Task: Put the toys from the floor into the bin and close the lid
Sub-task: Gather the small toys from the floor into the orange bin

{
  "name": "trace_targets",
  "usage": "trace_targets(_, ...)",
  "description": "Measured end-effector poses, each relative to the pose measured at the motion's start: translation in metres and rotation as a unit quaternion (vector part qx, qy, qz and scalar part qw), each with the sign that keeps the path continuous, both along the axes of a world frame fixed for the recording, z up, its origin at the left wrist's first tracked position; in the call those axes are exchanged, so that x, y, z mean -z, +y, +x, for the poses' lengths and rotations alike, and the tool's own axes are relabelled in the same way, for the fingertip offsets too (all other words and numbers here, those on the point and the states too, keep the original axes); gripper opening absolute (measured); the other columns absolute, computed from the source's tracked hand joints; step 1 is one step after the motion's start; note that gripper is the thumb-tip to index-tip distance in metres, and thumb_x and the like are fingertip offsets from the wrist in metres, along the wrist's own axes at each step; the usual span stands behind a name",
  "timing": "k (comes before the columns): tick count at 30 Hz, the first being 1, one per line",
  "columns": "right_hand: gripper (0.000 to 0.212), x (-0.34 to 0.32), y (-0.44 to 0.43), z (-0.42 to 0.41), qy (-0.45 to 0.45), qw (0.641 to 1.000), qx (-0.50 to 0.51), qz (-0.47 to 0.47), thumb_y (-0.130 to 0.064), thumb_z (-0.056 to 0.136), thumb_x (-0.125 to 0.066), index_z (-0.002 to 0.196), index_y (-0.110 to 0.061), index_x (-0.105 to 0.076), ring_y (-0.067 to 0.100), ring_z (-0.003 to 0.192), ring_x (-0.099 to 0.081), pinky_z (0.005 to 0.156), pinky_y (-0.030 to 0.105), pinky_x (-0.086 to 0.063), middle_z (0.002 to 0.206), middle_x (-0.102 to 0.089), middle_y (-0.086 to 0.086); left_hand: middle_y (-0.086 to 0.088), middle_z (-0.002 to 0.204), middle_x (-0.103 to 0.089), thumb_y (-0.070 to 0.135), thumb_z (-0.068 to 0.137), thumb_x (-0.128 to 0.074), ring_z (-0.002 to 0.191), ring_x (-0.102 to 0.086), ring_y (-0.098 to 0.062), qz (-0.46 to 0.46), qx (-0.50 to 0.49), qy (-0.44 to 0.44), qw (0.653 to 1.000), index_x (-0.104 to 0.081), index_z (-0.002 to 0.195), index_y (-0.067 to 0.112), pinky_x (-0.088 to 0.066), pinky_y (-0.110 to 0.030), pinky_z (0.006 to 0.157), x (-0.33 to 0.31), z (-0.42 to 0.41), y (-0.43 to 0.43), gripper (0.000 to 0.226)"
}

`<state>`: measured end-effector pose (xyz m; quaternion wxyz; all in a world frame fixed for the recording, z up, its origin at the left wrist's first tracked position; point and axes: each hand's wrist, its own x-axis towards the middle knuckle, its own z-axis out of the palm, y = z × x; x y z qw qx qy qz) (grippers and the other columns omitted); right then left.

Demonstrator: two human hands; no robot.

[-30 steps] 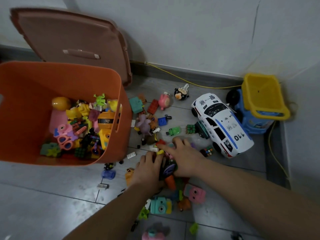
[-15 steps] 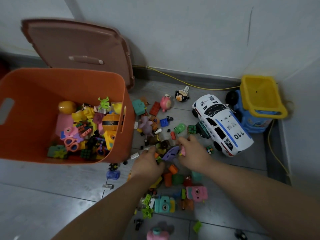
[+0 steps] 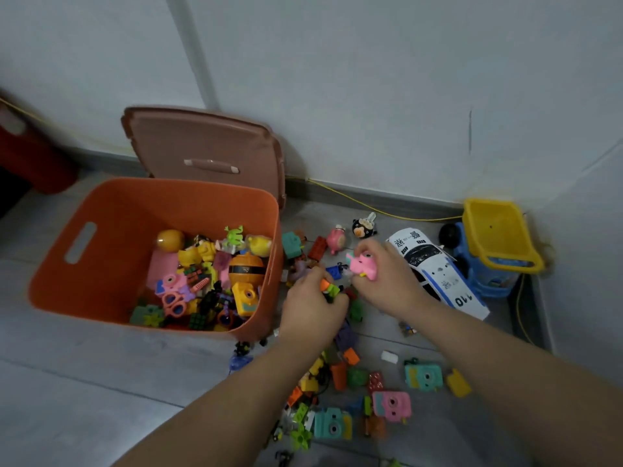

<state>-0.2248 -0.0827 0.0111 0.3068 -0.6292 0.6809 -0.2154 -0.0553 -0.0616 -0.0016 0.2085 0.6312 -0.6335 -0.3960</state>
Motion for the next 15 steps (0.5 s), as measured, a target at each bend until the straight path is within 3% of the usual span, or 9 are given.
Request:
trace_targets(2,0.035,-0.024,-0.016,0.005,-0.005,0.999,0.011,-0.036,-0.03,0.069,-0.064,0.1,-0.037,-0.05,0.019,0.09,-0.051,0.066,0.024,-0.033,0.104,-0.052,0.001,0.003,0.086,-0.059,0.04,0.078,-0.059,0.078,-0.06,-0.023,-0.019,-0.014,0.014,1.0,-0.05,0.09,0.035,-0.046,-0.034,0.06,-0.021,0.001,-0.008,0.016)
trace_targets(5,0.039,-0.055,-0.036,0.014,-0.01,0.998,0.013,-0.067,-0.019,0.071,-0.072,0.099,-0.036,-0.049,0.014,0.087,-0.049,0.062,0.011,-0.03,0.103,-0.051,0.0,0.004,0.082,-0.063,0.044,0.071,-0.054,0.075,-0.063,-0.019,-0.032,-0.036,0.045,0.998,-0.048,0.085,0.035,-0.054,-0.04,0.065,-0.043,0.007,-0.018,0.018)
trace_targets(8,0.041,-0.082,-0.055,0.032,-0.023,0.995,-0.002,-0.095,-0.016,0.072,-0.072,0.099,-0.036,-0.049,0.013,0.084,-0.05,0.061,0.011,-0.031,0.102,-0.05,0.0,0.002,0.082,-0.066,0.048,0.069,-0.055,0.074,-0.065,-0.023,-0.04,-0.068,0.078,0.994,-0.048,0.086,0.039,-0.055,-0.044,0.063,-0.059,0.023,-0.033,0.021)
trace_targets(12,0.04,-0.11,-0.081,0.073,-0.036,0.991,-0.054,-0.117,-0.016,0.075,-0.071,0.1,-0.037,-0.048,0.002,0.083,-0.049,0.061,0.008,-0.031,0.103,-0.05,0.001,0.001,0.073,-0.064,0.037,0.076,-0.059,0.068,-0.061,-0.017,-0.078,-0.129,0.073,0.986,-0.054,0.085,0.032,-0.05,-0.035,0.059,-0.083,0.057,-0.055,0.011)
trace_targets(15,0.037,-0.12,-0.1,0.115,-0.052,0.986,-0.09,-0.132,-0.019,0.076,-0.073,0.103,-0.032,-0.051,0.012,0.087,-0.051,0.064,0.009,-0.032,0.105,-0.052,0.0,0.0,0.073,-0.065,0.036,0.075,-0.06,0.063,-0.062,-0.017,-0.082,-0.194,0.06,0.976,-0.058,0.085,0.031,-0.048,-0.031,0.054,-0.09,0.094,-0.072,0.011)
